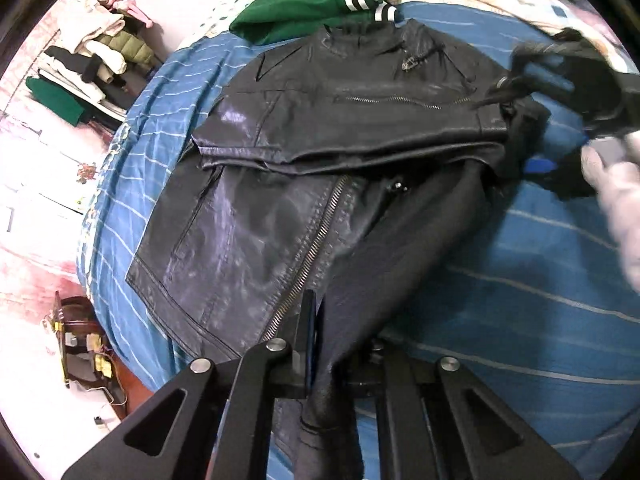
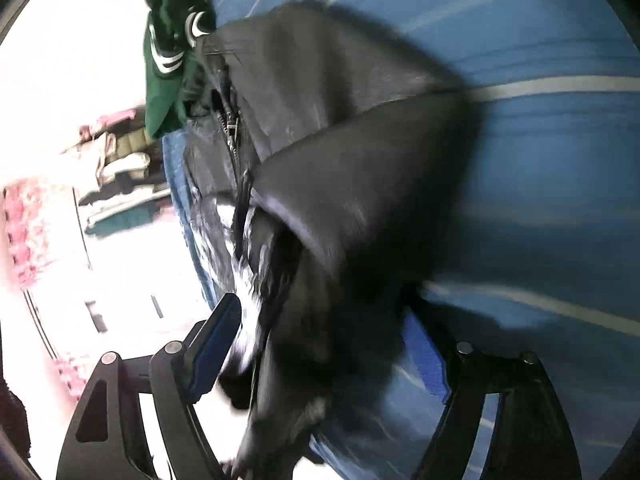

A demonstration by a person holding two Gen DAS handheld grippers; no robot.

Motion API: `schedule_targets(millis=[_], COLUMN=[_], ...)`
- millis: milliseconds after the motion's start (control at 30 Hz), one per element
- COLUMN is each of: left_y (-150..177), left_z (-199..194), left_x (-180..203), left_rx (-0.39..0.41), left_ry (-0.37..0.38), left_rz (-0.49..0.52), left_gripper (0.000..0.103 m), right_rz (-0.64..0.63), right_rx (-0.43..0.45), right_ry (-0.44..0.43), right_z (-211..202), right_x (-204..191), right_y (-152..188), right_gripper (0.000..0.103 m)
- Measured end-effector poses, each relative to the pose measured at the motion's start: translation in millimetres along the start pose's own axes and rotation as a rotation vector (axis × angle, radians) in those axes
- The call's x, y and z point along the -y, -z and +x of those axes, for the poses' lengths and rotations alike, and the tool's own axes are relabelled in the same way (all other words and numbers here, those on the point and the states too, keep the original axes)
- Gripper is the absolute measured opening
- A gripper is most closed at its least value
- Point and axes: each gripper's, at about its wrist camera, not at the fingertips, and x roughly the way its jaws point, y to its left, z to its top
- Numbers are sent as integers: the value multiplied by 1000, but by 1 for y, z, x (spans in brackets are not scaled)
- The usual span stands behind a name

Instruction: Fold large clothes

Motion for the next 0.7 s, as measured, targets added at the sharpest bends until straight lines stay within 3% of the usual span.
schedule_targets(millis=[33,133,267,433,567,700], left_y=[-2,-12,-19,-36,-46,-49], left_z=[1,2,-7,-7,23,76], left_x=[2,-22,-62,-135,-204,-254], left_rx=[-2,-7,-8,-33,-58,-102], left_ry=[13,78,193,333,401,448], left_rz=[-2,-27,-96,-197,-321,-378], left_gripper=[6,6,6,8,13,14], right_rz=[13,12,-49,-172,-250,-283], right_rx=[13,90,153,164,145,90], right_ry=[-13,55,102,194,330,514], right_z=[8,3,-13,11,95,196], right_x=[-6,-35,-108,-225,-311,-357], right_y=[-1,5,27,42,41,28], right_gripper=[26,22,20,20,20,21])
